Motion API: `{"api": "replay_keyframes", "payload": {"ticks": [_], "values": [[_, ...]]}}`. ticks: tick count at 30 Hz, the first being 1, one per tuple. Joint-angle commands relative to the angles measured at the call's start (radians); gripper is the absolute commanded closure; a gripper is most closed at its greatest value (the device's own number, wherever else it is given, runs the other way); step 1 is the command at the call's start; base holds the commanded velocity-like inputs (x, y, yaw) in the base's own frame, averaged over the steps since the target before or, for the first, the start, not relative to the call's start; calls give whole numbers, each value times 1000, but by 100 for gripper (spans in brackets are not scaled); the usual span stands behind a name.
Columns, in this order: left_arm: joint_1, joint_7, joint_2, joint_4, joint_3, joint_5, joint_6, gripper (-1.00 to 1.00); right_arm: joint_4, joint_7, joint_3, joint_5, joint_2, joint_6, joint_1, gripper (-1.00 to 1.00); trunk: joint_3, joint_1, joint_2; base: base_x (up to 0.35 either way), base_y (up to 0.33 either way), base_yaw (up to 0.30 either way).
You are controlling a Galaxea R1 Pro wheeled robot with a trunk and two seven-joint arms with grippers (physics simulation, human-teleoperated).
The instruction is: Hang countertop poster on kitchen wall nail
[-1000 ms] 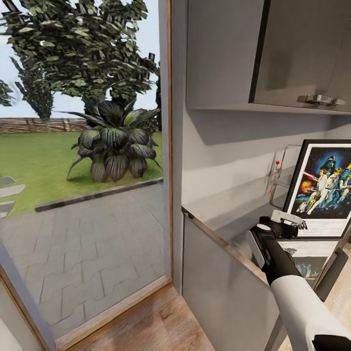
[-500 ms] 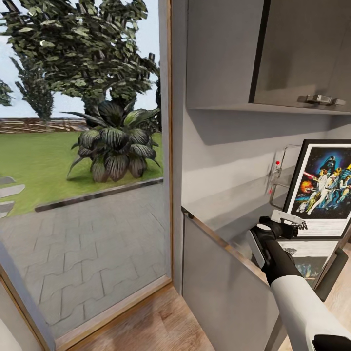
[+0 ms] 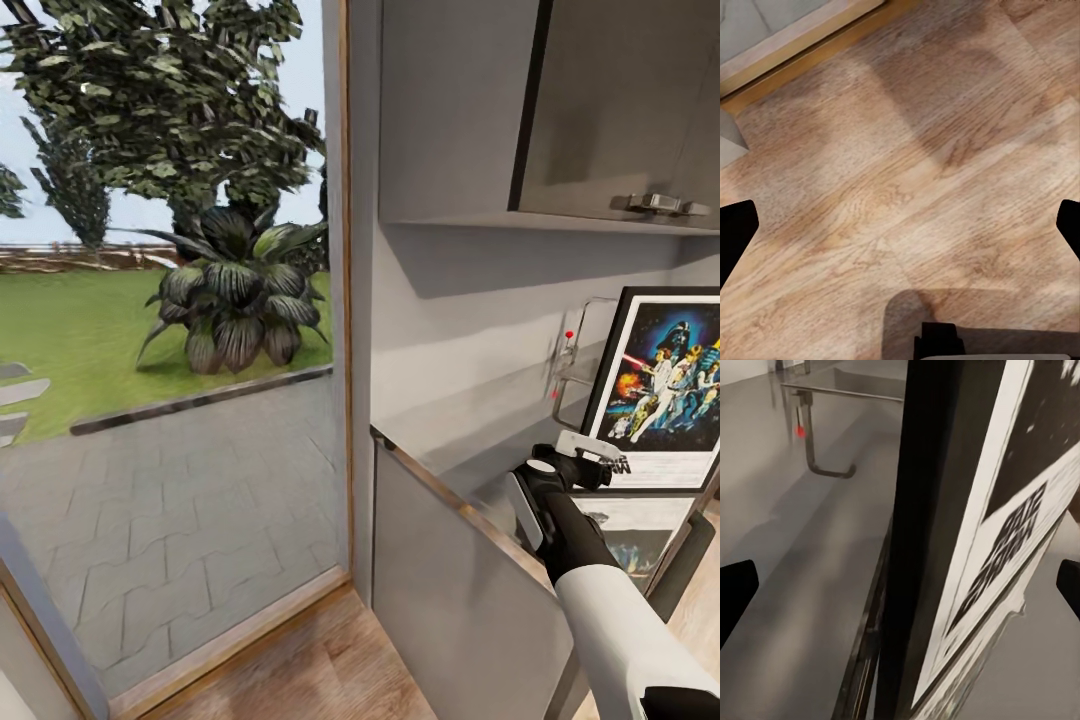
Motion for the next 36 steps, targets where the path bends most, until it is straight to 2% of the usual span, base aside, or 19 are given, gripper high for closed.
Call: {"api": "replay_keyframes", "payload": {"ticks": [1, 27, 30, 36], "values": [[0, 0, 0, -1, 1, 0, -2, -100, -2, -5, 2, -5, -1, 7, 0, 100, -1, 0, -1, 2, -2, 0], [0, 0, 0, -1, 1, -1, -2, -100, -6, -6, 2, -5, -1, 7, 0, 100, -1, 0, -1, 0, 0, 0], [0, 0, 0, -1, 1, 0, -2, -100, -49, -10, 2, -5, -1, 13, 0, 100, -1, 0, -1, 0, 0, 0], [0, 0, 0, -1, 1, 0, -2, -100, -70, -11, 2, -5, -1, 15, 0, 100, -1, 0, -1, 0, 0, 0]]}}
